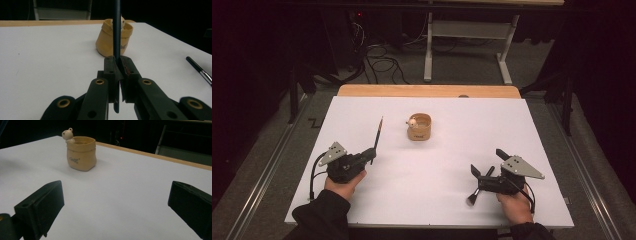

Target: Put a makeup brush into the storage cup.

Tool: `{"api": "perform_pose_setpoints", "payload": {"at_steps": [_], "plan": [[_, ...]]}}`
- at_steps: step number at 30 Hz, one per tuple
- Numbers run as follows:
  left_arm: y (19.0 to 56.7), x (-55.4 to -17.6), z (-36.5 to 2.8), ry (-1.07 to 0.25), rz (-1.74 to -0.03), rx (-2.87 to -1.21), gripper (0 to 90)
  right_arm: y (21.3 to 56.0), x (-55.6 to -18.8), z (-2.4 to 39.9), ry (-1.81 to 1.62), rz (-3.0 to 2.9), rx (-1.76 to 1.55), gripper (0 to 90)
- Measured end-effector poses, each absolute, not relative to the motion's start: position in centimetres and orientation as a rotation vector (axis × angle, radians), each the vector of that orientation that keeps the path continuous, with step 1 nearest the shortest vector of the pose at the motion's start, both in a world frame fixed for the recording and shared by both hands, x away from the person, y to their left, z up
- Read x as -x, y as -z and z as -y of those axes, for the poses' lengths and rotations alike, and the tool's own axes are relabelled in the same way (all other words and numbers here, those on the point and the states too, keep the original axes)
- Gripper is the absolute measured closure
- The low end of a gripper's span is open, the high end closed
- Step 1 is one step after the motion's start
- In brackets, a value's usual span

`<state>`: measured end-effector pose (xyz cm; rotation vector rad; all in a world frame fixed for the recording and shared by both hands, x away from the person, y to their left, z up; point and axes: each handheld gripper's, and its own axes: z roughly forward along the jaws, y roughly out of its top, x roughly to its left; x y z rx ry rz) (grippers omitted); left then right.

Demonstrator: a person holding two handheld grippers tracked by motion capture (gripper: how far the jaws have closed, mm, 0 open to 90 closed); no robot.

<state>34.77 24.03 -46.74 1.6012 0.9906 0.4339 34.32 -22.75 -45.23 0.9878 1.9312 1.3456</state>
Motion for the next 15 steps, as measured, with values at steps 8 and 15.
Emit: {"api": "perform_pose_setpoints", "payload": {"at_steps": [8,15], "plan": [[46.4,-34.6,-23.8,-0.434,-0.958,-1.587,84.7,45.3,-34.3,22.7,-1.343,-1.937,-0.985,1.0],[45.1,-34.3,-22.0,-0.454,-0.879,-1.624,84.7,45.3,-34.4,22.8,-1.345,-1.936,-0.989,1.0]]}}
